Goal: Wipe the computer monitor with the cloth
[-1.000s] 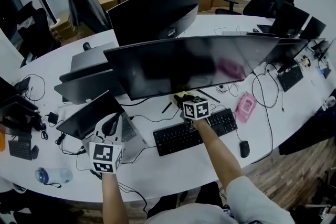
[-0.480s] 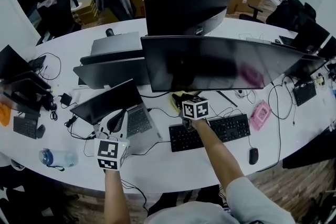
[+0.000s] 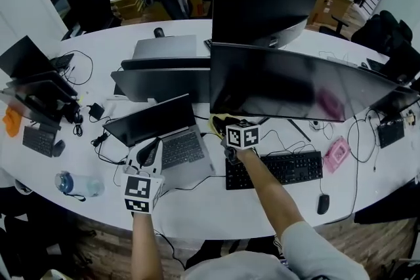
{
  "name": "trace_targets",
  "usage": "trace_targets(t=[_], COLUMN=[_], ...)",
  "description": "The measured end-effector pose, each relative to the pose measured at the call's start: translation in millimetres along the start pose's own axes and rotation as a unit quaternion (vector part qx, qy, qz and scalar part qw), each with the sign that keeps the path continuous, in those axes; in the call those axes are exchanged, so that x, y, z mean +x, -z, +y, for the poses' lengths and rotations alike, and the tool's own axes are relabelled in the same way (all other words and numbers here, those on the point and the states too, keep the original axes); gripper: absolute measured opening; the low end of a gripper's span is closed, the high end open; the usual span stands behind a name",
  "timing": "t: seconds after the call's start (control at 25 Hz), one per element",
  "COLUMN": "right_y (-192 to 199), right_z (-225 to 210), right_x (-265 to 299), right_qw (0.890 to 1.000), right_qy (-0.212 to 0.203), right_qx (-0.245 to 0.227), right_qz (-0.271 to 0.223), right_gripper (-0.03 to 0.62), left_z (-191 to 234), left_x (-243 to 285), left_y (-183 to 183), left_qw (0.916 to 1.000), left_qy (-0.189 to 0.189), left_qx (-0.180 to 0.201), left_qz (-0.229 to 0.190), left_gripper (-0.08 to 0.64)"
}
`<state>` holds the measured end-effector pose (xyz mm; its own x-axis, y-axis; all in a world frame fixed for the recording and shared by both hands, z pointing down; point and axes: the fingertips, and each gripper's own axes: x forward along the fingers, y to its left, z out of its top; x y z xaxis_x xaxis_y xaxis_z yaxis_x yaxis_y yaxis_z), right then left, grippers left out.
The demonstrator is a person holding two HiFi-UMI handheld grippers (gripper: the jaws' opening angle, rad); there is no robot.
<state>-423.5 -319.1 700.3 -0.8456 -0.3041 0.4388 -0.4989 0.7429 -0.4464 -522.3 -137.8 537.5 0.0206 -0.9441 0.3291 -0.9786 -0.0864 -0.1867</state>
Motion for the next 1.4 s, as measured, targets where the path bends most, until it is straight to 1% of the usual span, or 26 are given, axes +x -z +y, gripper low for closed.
trace_targets(t=[0.12,0.32,0.44,0.6,0.76,0.92,1.28,1.4], right_y=[1,0,-2,-7,-21,-38,-74,-91], right_z=[12,26,33,34,42,47,65,72], right_x=[13,29,33,33,29,23,1,-11], right_qw=[1.0,0.999,0.997,0.992,0.986,0.982,0.978,0.977], right_qy=[-0.012,-0.028,-0.04,-0.047,-0.056,-0.044,-0.023,-0.019], right_qx=[0.014,0.045,0.073,0.116,0.149,0.168,0.173,0.174], right_qz=[0.0,0.0,-0.004,-0.018,-0.046,-0.073,-0.109,-0.122], right_gripper=[0.054,0.054,0.054,0.054,0.054,0.054,0.053,0.052], left_z=[7,16,18,19,20,19,20,19], left_x=[-6,-13,-17,-19,-22,-25,-30,-32], left_y=[6,9,14,14,9,6,-24,-30], left_qw=[0.9999,0.9997,0.9995,0.9994,0.9993,0.9993,0.9993,0.9994], left_qy=[-0.008,-0.02,-0.022,-0.028,-0.032,-0.03,-0.034,-0.031], left_qx=[-0.004,-0.009,-0.013,-0.015,-0.015,-0.014,-0.003,-0.002], left_qz=[0.008,0.008,0.018,0.015,0.009,0.016,-0.016,-0.013], left_gripper=[0.02,0.02,0.02,0.02,0.02,0.02,0.02,0.02])
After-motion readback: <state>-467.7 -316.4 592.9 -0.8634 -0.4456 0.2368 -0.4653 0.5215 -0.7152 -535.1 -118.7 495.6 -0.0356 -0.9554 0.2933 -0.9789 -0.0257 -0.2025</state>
